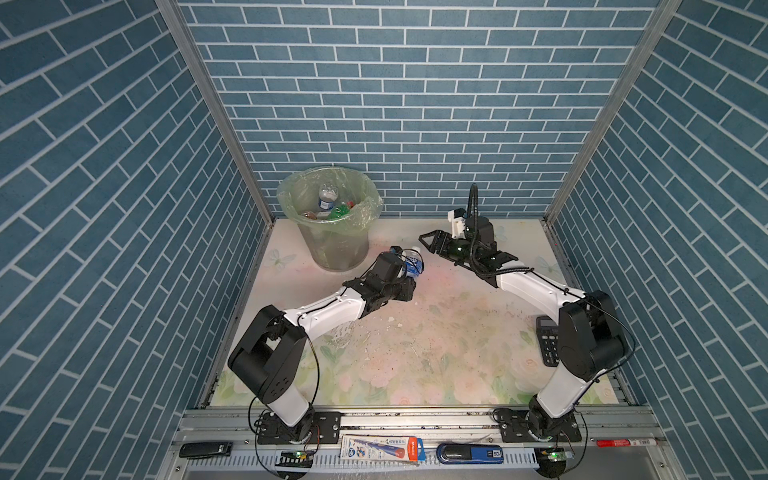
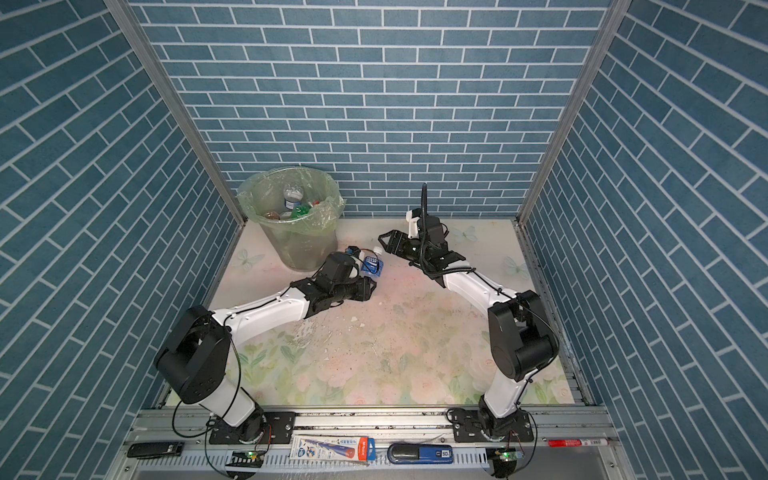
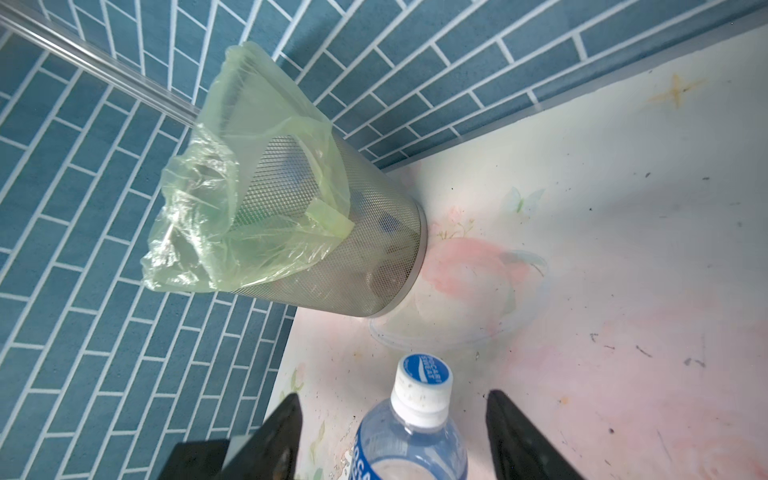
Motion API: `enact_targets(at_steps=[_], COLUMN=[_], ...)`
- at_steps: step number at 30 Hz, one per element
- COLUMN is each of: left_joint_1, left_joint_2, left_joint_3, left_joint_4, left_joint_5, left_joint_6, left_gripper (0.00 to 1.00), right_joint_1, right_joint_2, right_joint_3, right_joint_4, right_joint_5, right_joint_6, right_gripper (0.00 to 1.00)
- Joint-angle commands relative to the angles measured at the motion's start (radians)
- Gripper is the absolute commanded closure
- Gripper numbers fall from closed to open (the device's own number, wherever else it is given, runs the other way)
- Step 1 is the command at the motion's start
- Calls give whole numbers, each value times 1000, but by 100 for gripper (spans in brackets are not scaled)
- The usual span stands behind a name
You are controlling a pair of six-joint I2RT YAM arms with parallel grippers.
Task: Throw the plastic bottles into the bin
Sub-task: 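Carry the bottle over the bin with the left gripper while the right gripper releases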
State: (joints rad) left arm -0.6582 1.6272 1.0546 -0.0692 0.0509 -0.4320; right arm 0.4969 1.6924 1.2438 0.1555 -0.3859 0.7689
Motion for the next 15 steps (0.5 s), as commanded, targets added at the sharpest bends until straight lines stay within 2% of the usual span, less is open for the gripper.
enact_targets(at_steps=[1, 7, 15], left_joint_1=[9, 17, 49], left_joint_2=[-48, -151, -228], left_joint_3=[61, 118, 245], left_joint_4=[-83, -183, -294], left_joint_5=[-72, -171, -234], left_joint_6=[34, 112, 198], left_gripper=[51, 50, 49], right_joint_1=[-3, -2, 46], right_joint_2=[-84, -183, -277], right_joint_3=[-46, -79, -50], right_joint_4=[-36, -39, -76], right_joint_5=[39, 83, 99], right_joint_6=[-65, -141, -263], right_gripper=[24, 8, 1])
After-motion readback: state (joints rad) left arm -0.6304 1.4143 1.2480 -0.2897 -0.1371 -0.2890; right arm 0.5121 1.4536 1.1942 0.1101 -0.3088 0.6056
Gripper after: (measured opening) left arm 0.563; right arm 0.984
